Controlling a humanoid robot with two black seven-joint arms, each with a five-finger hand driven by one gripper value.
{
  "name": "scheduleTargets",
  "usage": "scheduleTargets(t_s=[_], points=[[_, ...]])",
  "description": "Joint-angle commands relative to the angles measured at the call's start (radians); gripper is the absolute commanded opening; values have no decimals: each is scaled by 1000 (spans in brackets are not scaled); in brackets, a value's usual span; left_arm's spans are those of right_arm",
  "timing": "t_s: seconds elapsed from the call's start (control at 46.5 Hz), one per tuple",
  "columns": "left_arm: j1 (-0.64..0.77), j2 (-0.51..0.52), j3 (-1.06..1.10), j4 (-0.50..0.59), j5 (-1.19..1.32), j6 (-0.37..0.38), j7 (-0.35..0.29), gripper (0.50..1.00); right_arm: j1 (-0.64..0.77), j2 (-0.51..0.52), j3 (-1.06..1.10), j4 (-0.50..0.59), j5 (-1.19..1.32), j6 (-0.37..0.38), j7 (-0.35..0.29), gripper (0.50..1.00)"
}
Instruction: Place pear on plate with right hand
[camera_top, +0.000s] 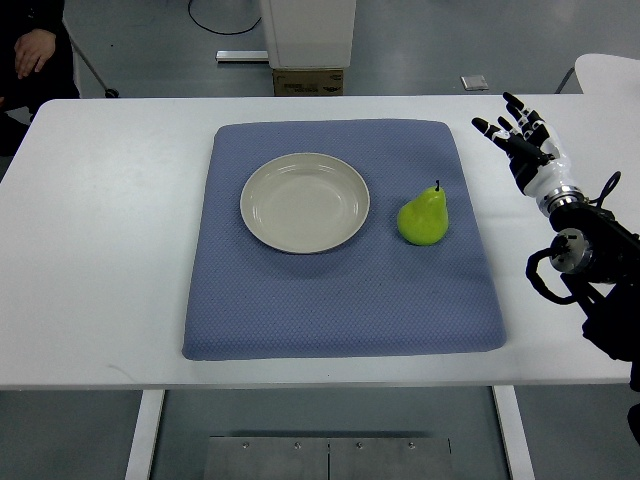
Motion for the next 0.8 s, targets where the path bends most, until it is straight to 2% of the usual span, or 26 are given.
scheduleTargets(t_s=[0.0, 0.172, 0.301, 0.645, 0.774], points=[[0, 0, 1, 0, 0, 0, -1, 1000, -1, -11, 0, 2, 0, 14, 5, 1000], [0, 0, 0, 0, 0, 0, -1, 1000, -14, -47, -2, 15, 0, 31, 17, 1000], [0, 0, 0, 0, 0, 0, -1, 1000, -29, -65, -8, 25, -2, 67, 51, 1000], [0, 0, 1, 0, 0, 0, -1, 1000, -57, -205, -244, 163, -2, 70, 241, 1000], [0, 0, 0, 0, 0, 0, -1, 1000, -55, -235, -318, 190, -8, 70, 287, 1000]])
